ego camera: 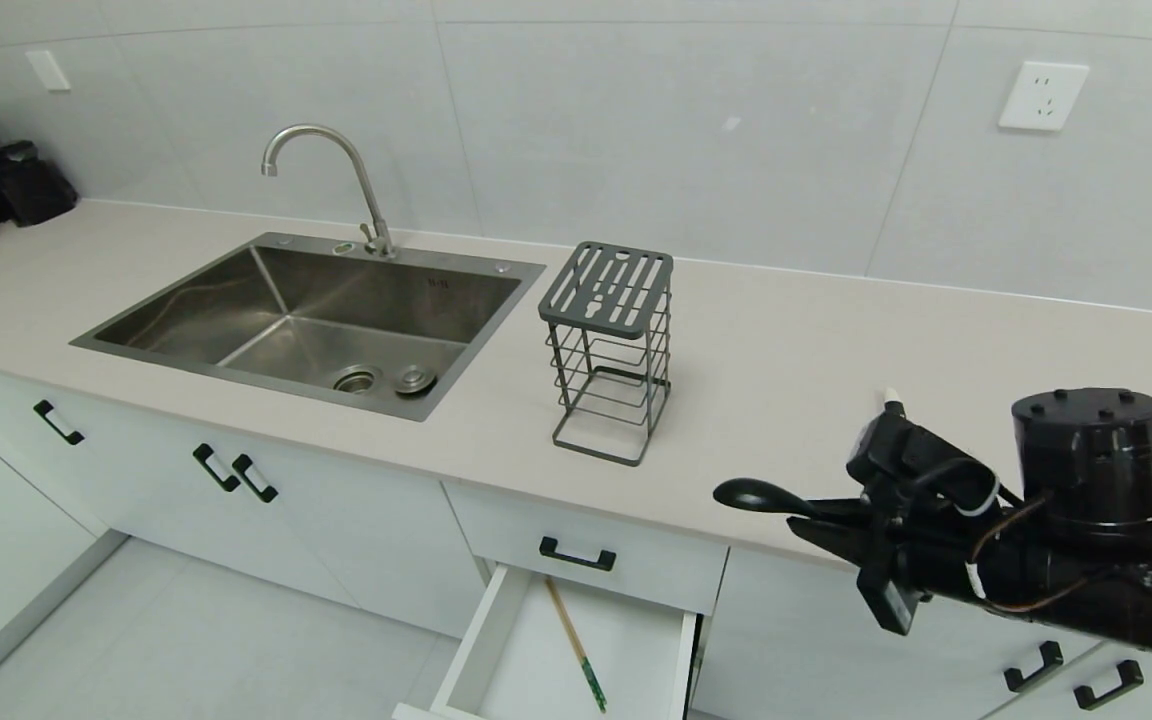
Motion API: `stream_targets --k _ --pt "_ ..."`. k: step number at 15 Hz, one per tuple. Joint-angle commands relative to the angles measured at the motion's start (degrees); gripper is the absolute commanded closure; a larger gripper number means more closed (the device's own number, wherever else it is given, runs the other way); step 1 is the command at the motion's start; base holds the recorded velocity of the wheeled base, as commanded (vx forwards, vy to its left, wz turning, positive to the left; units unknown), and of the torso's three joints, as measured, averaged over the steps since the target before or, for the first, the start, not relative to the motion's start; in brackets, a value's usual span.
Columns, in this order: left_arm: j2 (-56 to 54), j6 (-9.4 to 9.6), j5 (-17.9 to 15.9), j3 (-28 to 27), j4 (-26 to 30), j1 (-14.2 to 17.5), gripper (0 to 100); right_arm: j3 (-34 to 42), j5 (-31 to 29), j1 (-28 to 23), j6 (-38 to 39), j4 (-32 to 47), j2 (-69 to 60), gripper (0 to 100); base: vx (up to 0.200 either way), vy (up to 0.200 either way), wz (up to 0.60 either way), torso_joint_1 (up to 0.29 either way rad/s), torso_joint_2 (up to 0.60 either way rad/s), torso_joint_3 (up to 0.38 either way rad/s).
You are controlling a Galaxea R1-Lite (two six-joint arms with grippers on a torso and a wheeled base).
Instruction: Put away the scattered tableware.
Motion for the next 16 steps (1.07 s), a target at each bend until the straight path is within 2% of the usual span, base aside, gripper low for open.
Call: stream_targets --k 1,3,6,12,16 --pt "0.00 -0.04 0.04 0.01 -0.01 0.01 0 3.35 0.04 2.51 -0.03 -0.16 -4.04 100 0.000 0.000 0.00 0.000 0.00 0.000" --pt "0.00 0.05 0.04 0.01 -0.01 0.01 0 5.02 -0.05 5.59 1.20 -0.16 -5.10 100 0.000 0.000 0.00 0.000 0.00 0.000" --pt "0.00 0.05 0.04 0.01 -0.01 0.01 0 2.30 0.21 7.70 2.16 -0.60 -3.69 100 0.000 0.000 0.00 0.000 0.00 0.000" --pt "0.00 0.05 0.04 0.01 -0.01 0.01 0 -7.63 0.39 15.87 21.50 -3.14 7.12 100 0.000 0.000 0.00 0.000 0.00 0.000" --pt "0.00 0.05 0.04 0.01 -0.01 0.01 0 -11.68 3.38 17.89 24.05 -3.85 10.81 100 0.000 0.000 0.00 0.000 0.00 0.000"
